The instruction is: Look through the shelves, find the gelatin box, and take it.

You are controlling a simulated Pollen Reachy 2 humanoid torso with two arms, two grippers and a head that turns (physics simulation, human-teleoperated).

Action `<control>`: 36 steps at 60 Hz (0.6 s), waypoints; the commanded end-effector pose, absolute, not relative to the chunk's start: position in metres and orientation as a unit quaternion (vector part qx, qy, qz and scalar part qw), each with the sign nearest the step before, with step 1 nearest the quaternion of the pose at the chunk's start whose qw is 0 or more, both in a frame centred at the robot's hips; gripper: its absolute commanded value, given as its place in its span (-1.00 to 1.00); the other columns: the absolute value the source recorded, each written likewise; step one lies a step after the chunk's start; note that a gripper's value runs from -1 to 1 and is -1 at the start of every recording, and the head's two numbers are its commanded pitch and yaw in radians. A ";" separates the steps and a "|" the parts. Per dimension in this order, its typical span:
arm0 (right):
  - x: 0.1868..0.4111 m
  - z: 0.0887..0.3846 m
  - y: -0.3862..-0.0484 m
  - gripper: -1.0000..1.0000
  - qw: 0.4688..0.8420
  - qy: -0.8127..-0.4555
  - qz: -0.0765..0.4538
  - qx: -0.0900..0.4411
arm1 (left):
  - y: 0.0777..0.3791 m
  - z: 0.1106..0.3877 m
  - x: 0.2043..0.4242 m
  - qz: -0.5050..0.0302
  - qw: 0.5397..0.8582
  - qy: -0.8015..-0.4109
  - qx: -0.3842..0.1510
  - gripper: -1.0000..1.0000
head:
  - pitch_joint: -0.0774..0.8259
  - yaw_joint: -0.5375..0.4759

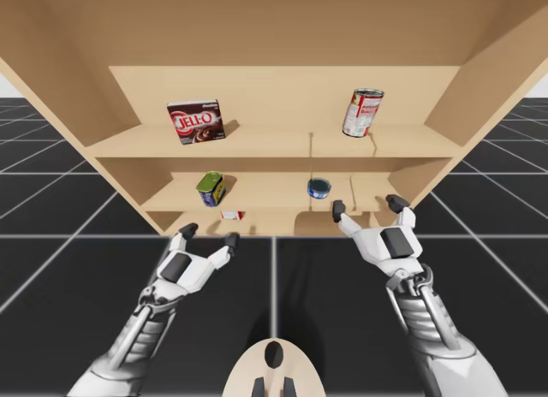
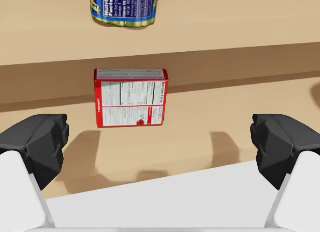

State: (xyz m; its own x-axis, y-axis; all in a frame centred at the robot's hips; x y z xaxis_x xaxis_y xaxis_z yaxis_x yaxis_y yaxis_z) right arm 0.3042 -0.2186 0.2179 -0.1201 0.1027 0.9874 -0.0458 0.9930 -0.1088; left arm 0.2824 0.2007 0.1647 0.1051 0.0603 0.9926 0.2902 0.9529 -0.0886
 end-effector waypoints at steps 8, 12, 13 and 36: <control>0.304 0.218 -0.218 -1.00 0.661 -0.748 0.051 -0.018 | 0.160 0.144 0.328 -0.054 0.750 -0.643 -0.144 -1.00 | 0.49 0.50; 0.303 0.218 -0.218 -1.00 0.661 -0.749 0.051 -0.018 | 0.154 0.141 0.336 -0.051 0.756 -0.638 -0.138 -1.00 | 0.49 0.49; 0.303 0.218 -0.218 -1.00 0.660 -0.749 0.051 -0.018 | 0.154 0.140 0.338 -0.052 0.756 -0.638 -0.136 -1.00 | 0.49 0.49; 0.302 0.222 -0.222 -1.00 0.656 -0.753 0.045 -0.018 | 0.123 0.131 0.379 -0.023 0.780 -0.615 -0.112 -1.00 | 0.52 0.46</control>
